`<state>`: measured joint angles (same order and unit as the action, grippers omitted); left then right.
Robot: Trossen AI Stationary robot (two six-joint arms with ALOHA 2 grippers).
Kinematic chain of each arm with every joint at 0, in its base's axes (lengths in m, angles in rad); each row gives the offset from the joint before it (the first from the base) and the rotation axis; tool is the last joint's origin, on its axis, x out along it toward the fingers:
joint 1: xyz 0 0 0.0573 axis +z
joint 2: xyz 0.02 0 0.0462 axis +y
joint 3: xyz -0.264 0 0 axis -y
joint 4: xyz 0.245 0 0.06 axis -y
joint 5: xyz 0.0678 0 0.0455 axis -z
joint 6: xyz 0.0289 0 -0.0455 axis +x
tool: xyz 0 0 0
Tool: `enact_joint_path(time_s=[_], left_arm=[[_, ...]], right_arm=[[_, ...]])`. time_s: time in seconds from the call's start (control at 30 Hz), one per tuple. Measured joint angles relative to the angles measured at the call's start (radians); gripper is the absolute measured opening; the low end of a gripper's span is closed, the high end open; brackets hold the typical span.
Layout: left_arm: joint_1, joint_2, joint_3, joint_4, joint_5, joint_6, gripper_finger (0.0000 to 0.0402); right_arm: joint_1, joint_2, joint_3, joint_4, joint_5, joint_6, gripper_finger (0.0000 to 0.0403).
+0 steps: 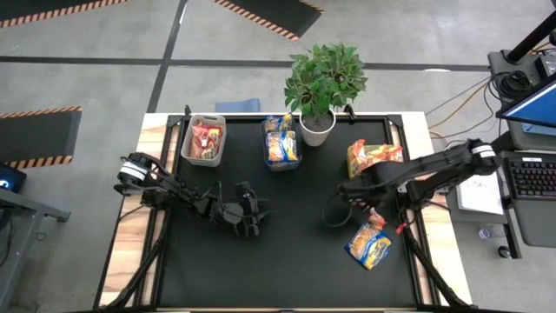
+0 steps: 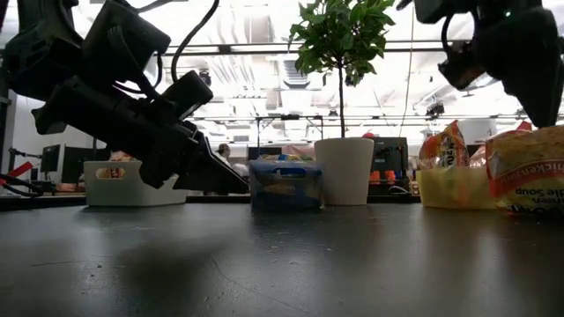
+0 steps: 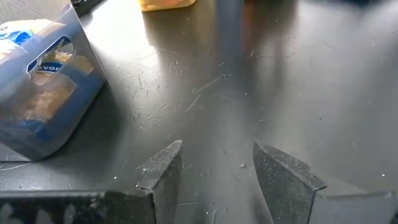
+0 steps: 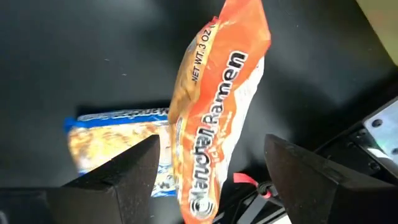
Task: Sort Maruchan noodles
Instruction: Put the orange noodle pack into the yellow bin
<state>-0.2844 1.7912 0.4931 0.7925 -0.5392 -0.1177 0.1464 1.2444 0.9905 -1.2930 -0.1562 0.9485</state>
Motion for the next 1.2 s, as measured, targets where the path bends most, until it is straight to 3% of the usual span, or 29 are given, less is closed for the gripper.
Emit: enact_joint_path(time_s=[0.17,0.37,0.73,0.87,1.2], left_arm=[[0.000,0.000,0.000,0.000,0.000,0.000,0.0178],[0.000,0.000,0.000,0.000,0.000,-0.001,0.0178],[0.000,0.000,0.000,0.000,0.000,-0.005,0.0178],[0.000,0.000,0.000,0.000,0.000,-0.005,0.0178],[0.000,0.000,0.002,0.000,0.000,-0.004,0.0178]], right_arm=[[0.022,0.077,0.000,0.000,0.055,0.003,0.0270],[0.022,0.120,0.001,0.001,0.116,0.021,0.0234],[0.022,0.094,0.001,0.023,0.118,0.043,0.0068],[0.021,0.060,0.001,0.023,0.116,0.040,0.0026],[0.012,-0.036,0.120,0.019,0.150,0.076,0.0017]])
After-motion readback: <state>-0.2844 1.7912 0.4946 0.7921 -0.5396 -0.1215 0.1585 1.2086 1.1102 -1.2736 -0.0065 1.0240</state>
